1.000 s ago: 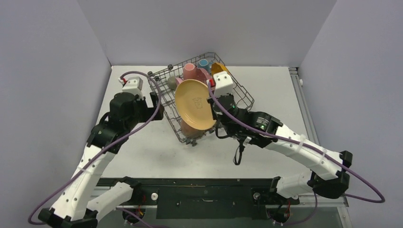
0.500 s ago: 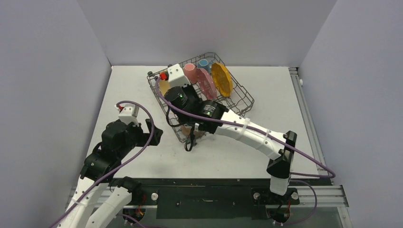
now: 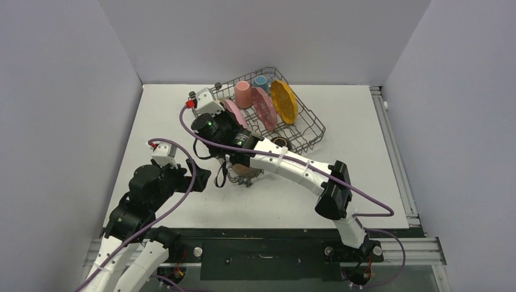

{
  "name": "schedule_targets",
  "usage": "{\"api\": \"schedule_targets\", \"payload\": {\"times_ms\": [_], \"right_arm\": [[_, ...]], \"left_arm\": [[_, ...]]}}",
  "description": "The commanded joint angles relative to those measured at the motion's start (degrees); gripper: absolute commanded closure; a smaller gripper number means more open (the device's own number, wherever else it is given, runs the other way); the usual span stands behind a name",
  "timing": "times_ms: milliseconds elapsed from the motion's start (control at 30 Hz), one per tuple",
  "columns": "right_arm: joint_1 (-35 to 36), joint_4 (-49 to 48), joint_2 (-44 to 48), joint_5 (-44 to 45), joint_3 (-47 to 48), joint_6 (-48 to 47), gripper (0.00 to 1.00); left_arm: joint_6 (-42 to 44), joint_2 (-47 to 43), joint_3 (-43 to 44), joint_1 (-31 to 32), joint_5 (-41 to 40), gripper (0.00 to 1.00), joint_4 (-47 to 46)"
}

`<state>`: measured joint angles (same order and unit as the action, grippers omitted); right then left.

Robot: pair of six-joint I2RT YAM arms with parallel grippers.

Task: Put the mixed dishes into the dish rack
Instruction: Insert the plate into the dish rack.

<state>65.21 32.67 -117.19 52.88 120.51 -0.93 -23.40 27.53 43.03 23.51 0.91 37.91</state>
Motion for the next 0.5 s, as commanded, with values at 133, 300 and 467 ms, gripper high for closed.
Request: {"api": "schedule_targets", "payload": {"times_ms": [133,300,467], "right_arm": [[-1.99,-3.61,-4.57,-0.55,6.46,-1.74,1.00],[-2.77,-4.21,-6.79,-1.12,7.57,-1.99,1.00],[-3.35,-5.00,-8.23,-2.36,7.89,-1.61,1.00]], "left_arm": [[-0.75,-1.73,-0.53,-0.39,-0.31,0.04,-3.83],[-1.07,-2.22,-0.49,-0.39,-1.83,0.04,-3.44],[-1.19,-2.43,-0.33,-0.38,-2.63,0.04,-3.29]]}}
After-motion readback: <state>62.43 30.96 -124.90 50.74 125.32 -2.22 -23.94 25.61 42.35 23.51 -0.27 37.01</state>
